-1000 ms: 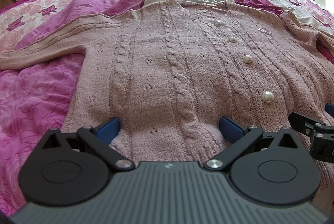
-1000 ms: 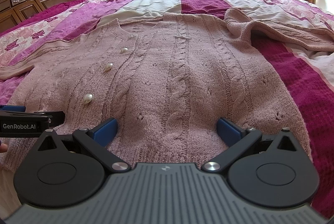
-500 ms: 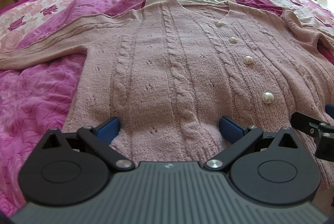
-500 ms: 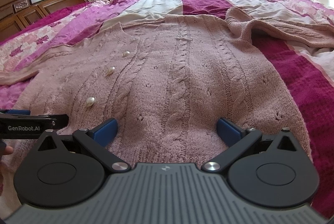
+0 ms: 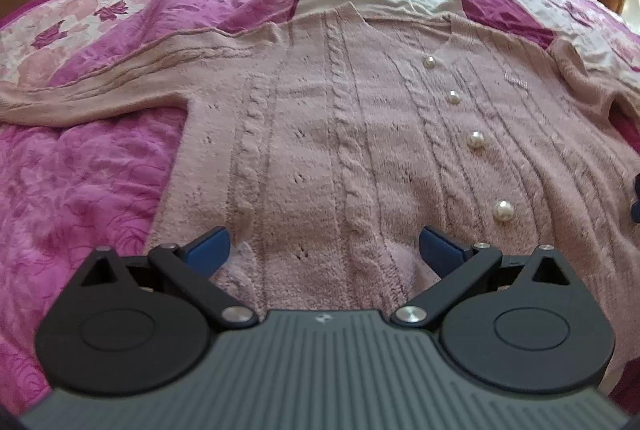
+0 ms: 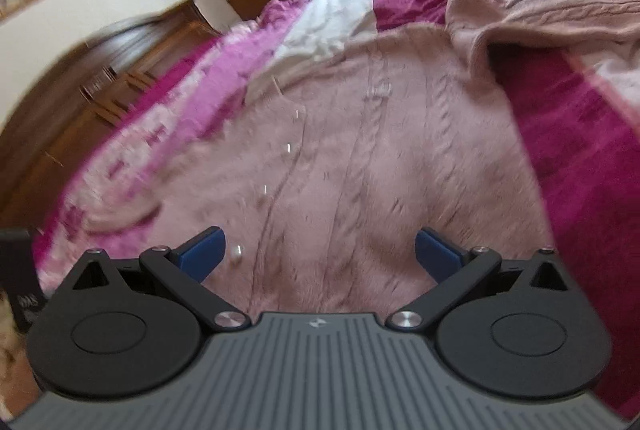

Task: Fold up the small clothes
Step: 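Reach the right gripper to a cardigan sleeve cuff and close on it, then carry the held sleeve across the cardigan front and open the right gripper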

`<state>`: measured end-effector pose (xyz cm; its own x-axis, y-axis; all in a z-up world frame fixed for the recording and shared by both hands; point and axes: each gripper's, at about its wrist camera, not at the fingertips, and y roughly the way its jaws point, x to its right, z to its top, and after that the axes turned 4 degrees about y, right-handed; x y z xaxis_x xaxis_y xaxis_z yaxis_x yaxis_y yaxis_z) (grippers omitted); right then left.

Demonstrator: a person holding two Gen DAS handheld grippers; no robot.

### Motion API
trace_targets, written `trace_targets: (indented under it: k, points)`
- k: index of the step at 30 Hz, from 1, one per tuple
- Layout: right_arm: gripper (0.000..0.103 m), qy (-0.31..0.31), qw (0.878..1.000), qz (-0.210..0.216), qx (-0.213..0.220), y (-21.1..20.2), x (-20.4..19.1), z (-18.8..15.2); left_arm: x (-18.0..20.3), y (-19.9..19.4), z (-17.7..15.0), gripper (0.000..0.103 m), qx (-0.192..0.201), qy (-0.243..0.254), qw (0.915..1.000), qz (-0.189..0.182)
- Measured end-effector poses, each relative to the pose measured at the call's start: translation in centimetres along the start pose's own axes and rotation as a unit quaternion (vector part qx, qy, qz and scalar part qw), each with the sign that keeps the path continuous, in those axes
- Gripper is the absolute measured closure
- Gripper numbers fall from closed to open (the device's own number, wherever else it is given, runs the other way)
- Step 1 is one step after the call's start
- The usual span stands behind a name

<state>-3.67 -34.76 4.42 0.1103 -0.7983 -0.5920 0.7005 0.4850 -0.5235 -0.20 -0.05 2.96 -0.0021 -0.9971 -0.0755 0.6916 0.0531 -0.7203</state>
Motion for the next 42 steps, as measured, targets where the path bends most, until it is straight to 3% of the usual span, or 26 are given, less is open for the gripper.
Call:
trace_targets:
  k: [12, 21, 31, 34, 38, 39, 42]
  points:
    - [0.0, 0.043, 0.991, -0.092, 0.092, -4.0, 9.7, 8.5, 0.4, -0.9, 1.4, 0.0, 0.013, -0.013, 0.9997, 0.014]
    - [0.0, 0.075, 0.975, -0.169, 0.12, -3.0, 17.4, 12.4, 1.0, 0.2, 1.6, 0.0, 0.001, -0.006, 0.9995, 0.032]
    - [0.002, 0.129, 0.959, -0.188, 0.166, -0.8, 20.9, 14.8, 1.4, 0.8, 1.9, 0.0, -0.004, 0.003, 0.9991, 0.042]
    - [0.02, 0.137, 0.951, -0.197, 0.194, -0.6, 21.3, 15.5, 1.4, 0.6, 2.0, 0.0, 0.001, 0.008, 0.999, 0.044]
    - [0.08, 0.167, 0.945, -0.194, 0.202, -0.5, 22.3, 16.3, 1.1, 0.3, 2.1, 0.0, 0.008, 0.007, 0.9989, 0.046]
    - [0.088, 0.17, 0.945, -0.186, 0.208, -0.7, 22.3, 16.4, 1.0, 0.3, 2.2, 0.0, 0.009, 0.006, 0.9989, 0.045]
    - [0.095, 0.153, 0.945, -0.167, 0.237, -1.7, 20.7, 16.5, 0.7, 0.0, 2.2, 0.0, 0.013, 0.006, 0.9989, 0.046]
